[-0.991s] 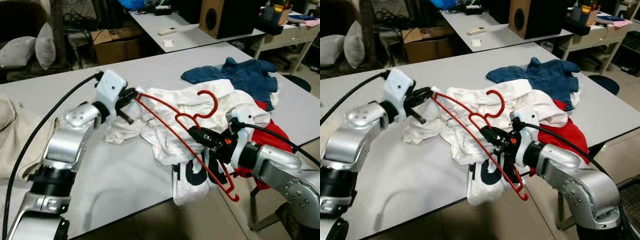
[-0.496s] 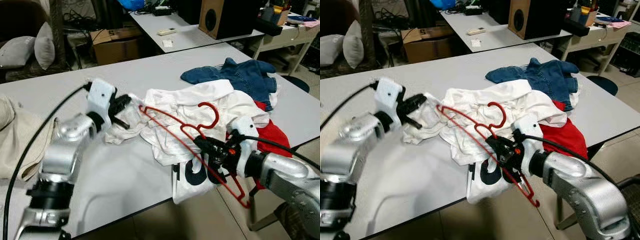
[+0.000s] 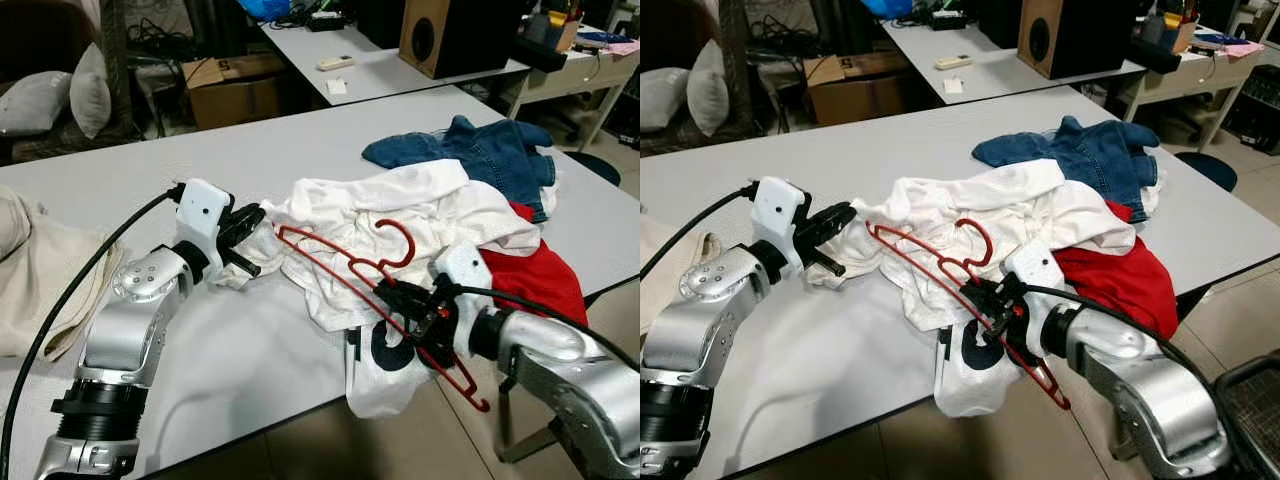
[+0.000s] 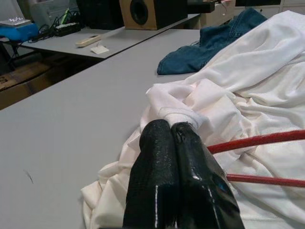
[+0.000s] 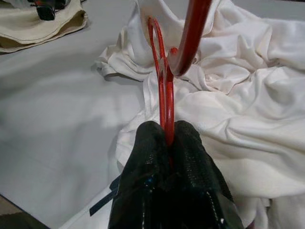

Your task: Hang hanger

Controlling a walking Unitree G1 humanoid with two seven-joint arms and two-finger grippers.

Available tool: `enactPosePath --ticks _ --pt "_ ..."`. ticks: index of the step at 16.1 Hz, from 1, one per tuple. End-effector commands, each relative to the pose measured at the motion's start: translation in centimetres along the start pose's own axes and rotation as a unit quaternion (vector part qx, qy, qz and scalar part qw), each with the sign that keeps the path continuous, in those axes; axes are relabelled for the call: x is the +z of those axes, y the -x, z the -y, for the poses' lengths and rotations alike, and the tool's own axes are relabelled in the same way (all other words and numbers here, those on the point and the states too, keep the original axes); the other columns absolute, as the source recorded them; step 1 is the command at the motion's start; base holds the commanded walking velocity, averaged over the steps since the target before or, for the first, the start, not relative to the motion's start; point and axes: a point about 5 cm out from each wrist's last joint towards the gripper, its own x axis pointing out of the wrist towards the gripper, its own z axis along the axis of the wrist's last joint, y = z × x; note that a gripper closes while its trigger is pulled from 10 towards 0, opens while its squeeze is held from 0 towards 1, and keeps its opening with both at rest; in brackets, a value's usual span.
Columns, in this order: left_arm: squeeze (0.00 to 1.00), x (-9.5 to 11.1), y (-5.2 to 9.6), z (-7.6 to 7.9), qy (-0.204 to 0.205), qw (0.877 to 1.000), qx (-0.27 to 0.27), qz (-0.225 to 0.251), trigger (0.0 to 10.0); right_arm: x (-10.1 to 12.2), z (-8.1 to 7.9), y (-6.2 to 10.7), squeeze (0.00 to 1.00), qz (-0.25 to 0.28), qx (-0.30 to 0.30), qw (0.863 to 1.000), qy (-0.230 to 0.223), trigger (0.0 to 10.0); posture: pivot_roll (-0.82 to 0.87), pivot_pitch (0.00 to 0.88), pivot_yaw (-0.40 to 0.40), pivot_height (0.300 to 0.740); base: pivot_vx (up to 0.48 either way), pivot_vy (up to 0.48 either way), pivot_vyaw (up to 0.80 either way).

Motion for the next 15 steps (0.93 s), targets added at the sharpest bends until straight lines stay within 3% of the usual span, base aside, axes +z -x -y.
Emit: enactPosePath --ticks 1,5,11,13,15 --pt "0.0 0.1 0.1 0.3 -0.005 1.0 -0.01 0.006 0.0 0.2 0.2 -0.5 0.0 0.006 -0.002 1.0 0.015 10.0 -0.05 0.004 0.042 0.74 0.0 0.0 0.0" --pt "0.0 0.3 0.2 1.0 -0.003 0.999 -0.039 0.008 0.0 -0.3 1.1 -1.9 0.0 0.008 -0.042 0.999 0.018 10.0 -0.05 0.0 0.04 0.74 0.0 0.0 0.0" --pt "0.0 1.0 0.4 0.4 -0.019 0.999 -0.019 0.02 0.0 -0.2 1.3 -3.5 0.0 0.032 -0.06 0.998 0.001 10.0 -0.04 0.0 0.035 0.74 0.0 0.0 0.0" --pt "0.0 2.0 0.8 -0.8 -0.028 0.999 0.004 0.038 0.0 0.8 3.3 -3.2 0.0 0.07 -0.134 0.988 -0.013 10.0 -0.04 0.0 0.035 0.74 0.0 0.0 0.0" --pt "0.0 2.5 0.8 -1.0 -0.031 0.998 0.003 0.048 0.0 1.3 5.2 -2.6 0.0 0.094 -0.203 0.974 -0.033 10.0 -0.04 0.0 0.035 0.74 0.0 0.0 0.0"
